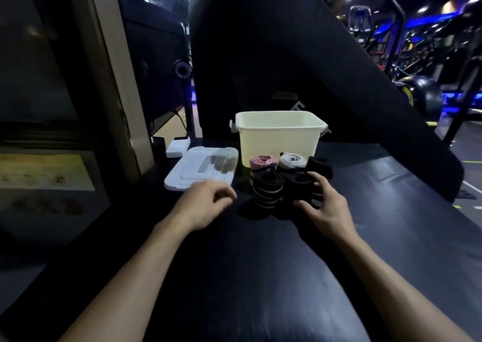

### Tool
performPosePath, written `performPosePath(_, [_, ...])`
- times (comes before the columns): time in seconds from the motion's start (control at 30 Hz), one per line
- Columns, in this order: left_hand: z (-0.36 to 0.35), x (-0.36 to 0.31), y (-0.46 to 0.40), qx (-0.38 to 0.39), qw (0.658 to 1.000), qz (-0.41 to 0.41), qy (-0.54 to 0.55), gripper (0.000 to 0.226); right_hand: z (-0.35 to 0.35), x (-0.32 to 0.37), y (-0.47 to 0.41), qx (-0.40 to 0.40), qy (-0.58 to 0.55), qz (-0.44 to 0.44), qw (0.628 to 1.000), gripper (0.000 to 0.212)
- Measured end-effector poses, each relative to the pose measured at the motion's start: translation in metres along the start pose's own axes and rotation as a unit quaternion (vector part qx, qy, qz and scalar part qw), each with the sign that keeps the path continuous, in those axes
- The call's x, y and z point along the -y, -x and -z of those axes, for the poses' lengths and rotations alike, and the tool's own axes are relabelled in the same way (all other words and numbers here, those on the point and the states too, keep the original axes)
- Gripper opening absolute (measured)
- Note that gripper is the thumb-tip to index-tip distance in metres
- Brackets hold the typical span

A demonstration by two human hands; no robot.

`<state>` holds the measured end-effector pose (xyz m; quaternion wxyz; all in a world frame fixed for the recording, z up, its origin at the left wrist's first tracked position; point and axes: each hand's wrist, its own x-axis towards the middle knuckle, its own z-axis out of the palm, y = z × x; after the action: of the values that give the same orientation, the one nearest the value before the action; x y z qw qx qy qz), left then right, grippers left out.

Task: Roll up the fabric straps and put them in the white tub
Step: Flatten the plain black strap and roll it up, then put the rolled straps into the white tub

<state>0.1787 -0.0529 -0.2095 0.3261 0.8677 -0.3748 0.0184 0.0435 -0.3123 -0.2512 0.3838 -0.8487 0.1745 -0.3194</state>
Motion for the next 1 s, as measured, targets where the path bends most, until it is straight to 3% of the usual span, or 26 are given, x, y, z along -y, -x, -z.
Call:
performPosePath(0.07, [0.005,-0.001,-0.041,-0.065,0.997,0.012,-0.029,0.015,-0.001,-0.006,0.000,-0.010,-0.019,0.006,1.000,0.069])
performPosePath(0.17, [0.005,-0.009,-0.107,-0.113,0.989,0.001,-0.096,0.040,-0.005,-0.013,-0.002,-0.022,-0.025,0.019,0.999,0.070])
performPosePath(0.3, [0.000,-0.026,-0.176,-0.068,0.979,-0.006,-0.193,0.065,-0.007,-0.018,-0.004,-0.029,-0.049,0.026,0.998,0.073])
performPosePath(0.4, [-0.010,-0.031,-0.210,-0.020,0.967,0.014,-0.255,0.049,-0.008,-0.021,-0.007,-0.034,-0.051,0.032,0.998,0.073])
performPosePath(0.47, [-0.015,-0.034,-0.220,-0.069,0.969,0.020,-0.238,0.015,-0.009,-0.023,-0.008,-0.038,-0.054,0.037,0.997,0.073])
performPosePath(0.53, [-0.019,-0.035,-0.222,-0.122,0.969,0.036,-0.213,0.011,-0.009,-0.024,-0.008,-0.043,-0.052,0.040,0.997,0.071])
performPosePath(0.63, [-0.004,-0.044,-0.212,-0.194,0.957,0.027,-0.212,0.016,-0.009,-0.023,-0.009,-0.054,-0.059,0.034,0.996,0.065])
performPosePath(0.77, [0.055,-0.054,-0.170,-0.262,0.940,0.002,-0.219,0.004,-0.005,-0.011,-0.005,-0.056,-0.076,0.012,0.995,0.058])
performPosePath(1.0, [0.160,-0.036,-0.024,-0.312,0.934,-0.031,-0.169,0.025,0.014,0.025,0.020,-0.081,-0.121,-0.035,0.989,0.045])
